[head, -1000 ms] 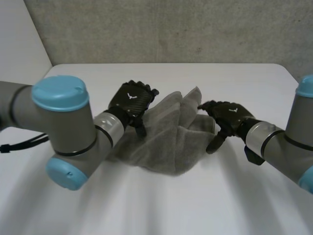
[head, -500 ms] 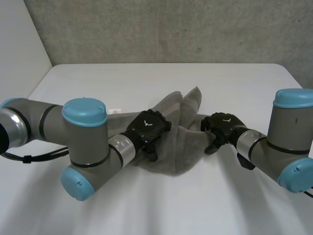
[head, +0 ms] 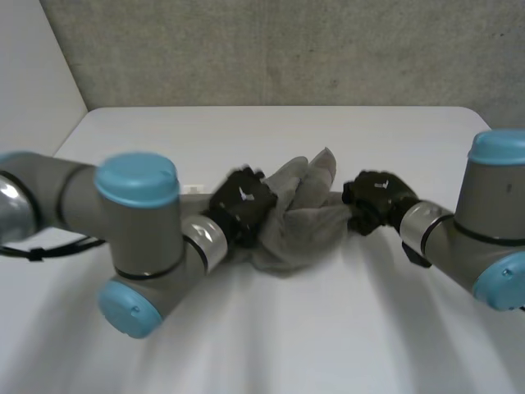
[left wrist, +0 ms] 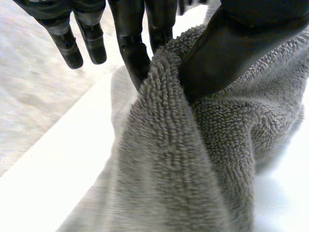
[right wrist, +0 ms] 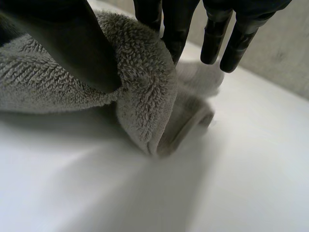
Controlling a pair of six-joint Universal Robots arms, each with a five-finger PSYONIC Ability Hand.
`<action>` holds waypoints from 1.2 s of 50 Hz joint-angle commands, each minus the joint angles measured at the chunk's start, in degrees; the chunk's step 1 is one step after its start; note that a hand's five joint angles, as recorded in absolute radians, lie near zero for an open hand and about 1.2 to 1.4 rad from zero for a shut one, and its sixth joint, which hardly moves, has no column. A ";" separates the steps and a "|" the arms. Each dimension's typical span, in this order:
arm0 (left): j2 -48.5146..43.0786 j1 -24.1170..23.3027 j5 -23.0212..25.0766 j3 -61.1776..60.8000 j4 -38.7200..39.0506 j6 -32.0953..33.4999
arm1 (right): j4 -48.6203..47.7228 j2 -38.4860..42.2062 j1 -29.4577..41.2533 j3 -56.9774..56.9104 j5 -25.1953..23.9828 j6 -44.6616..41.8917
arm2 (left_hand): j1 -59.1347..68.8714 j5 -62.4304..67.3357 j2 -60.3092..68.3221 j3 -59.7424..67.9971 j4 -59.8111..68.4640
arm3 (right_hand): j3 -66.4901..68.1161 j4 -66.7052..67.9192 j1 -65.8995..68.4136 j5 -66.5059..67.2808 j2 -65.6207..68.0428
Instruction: Fold the towel.
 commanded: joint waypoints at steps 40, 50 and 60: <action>26.05 16.89 -4.76 -17.89 -4.09 -8.16 | 4.13 -14.23 7.63 5.25 -6.63 -1.75 | -66.19 -66.97 -65.58 -2.41 -2.94 | -1.90 -3.29 -72.08 -65.02 -76.16; 22.44 8.19 -5.02 -15.96 -7.86 -7.90 | 0.00 -10.99 8.60 7.10 -2.15 -2.10 | -65.18 -65.96 -64.57 -2.41 -2.94 | -1.90 -3.29 -69.90 -65.02 -73.99; 18.57 8.10 -4.85 -15.43 -12.62 -7.64 | -0.62 0.97 8.95 -0.29 -2.58 -2.10 | -65.18 -65.96 -64.57 -2.41 -2.94 | -1.90 -3.29 -64.35 -65.02 -68.43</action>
